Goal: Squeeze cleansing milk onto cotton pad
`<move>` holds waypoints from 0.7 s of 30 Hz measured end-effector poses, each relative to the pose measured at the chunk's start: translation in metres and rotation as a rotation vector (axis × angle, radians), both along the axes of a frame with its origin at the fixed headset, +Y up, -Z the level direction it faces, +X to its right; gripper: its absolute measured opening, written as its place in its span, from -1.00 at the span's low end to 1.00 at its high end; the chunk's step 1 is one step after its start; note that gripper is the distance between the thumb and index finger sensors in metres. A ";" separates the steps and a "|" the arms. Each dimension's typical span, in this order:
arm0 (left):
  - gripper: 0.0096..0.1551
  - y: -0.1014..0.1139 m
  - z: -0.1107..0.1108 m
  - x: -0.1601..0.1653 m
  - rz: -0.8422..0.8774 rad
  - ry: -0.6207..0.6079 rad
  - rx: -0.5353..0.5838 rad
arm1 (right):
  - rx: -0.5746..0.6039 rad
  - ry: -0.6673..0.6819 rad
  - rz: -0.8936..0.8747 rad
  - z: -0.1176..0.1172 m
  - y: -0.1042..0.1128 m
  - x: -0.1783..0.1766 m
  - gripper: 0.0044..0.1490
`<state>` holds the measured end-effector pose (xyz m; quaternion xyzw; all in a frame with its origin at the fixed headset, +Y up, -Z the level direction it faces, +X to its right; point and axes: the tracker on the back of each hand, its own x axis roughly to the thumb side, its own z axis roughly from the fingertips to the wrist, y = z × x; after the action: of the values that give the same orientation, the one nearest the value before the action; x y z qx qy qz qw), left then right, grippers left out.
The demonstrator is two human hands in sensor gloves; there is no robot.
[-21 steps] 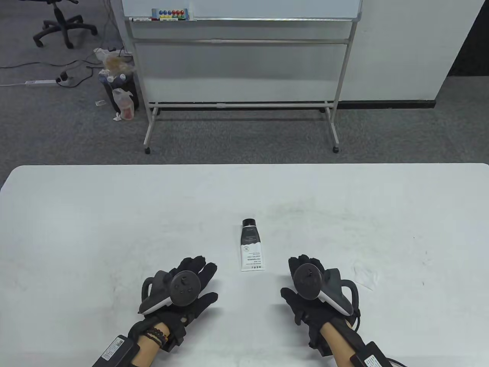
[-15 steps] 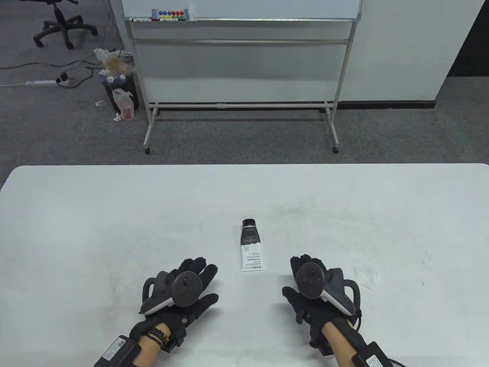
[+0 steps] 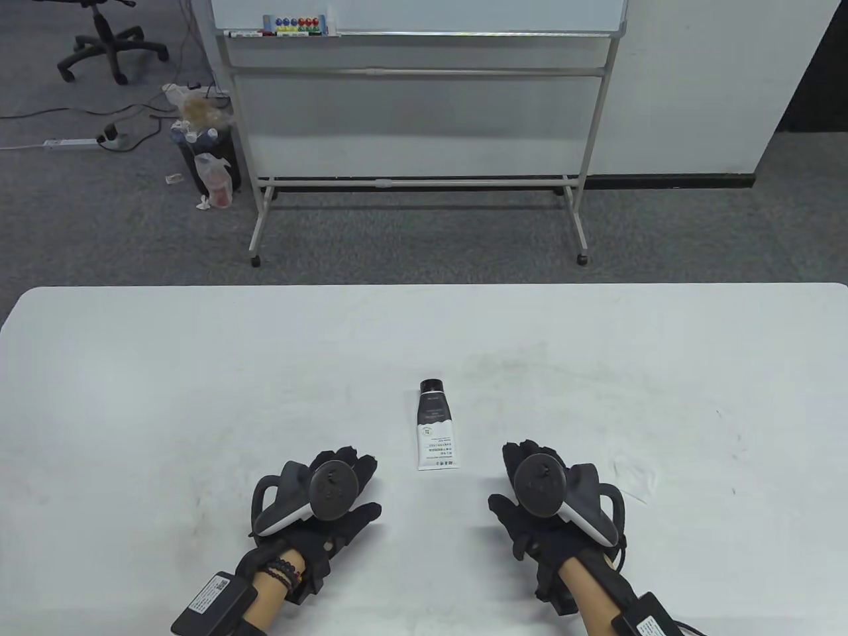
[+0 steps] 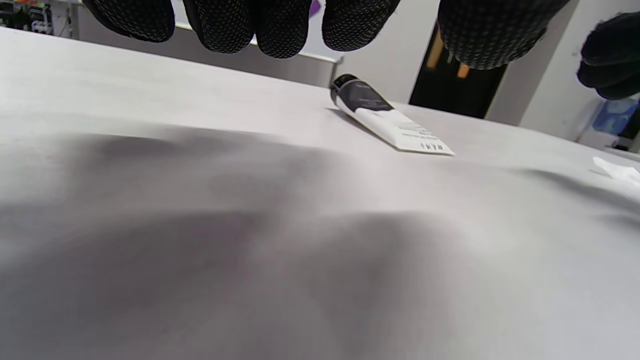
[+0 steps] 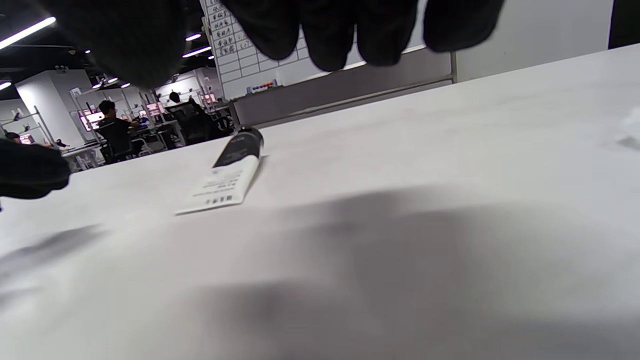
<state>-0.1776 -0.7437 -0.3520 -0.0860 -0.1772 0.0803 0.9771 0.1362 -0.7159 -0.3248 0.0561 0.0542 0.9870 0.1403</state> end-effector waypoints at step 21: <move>0.26 -0.013 -0.129 0.127 -0.252 0.414 -0.208 | -0.031 -0.008 -0.037 -0.006 -0.002 0.007 0.07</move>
<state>-0.0510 -0.7571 -0.4809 -0.1892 0.0477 -0.0082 0.9807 0.1432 -0.7179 -0.3308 0.0510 0.0681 0.9835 0.1595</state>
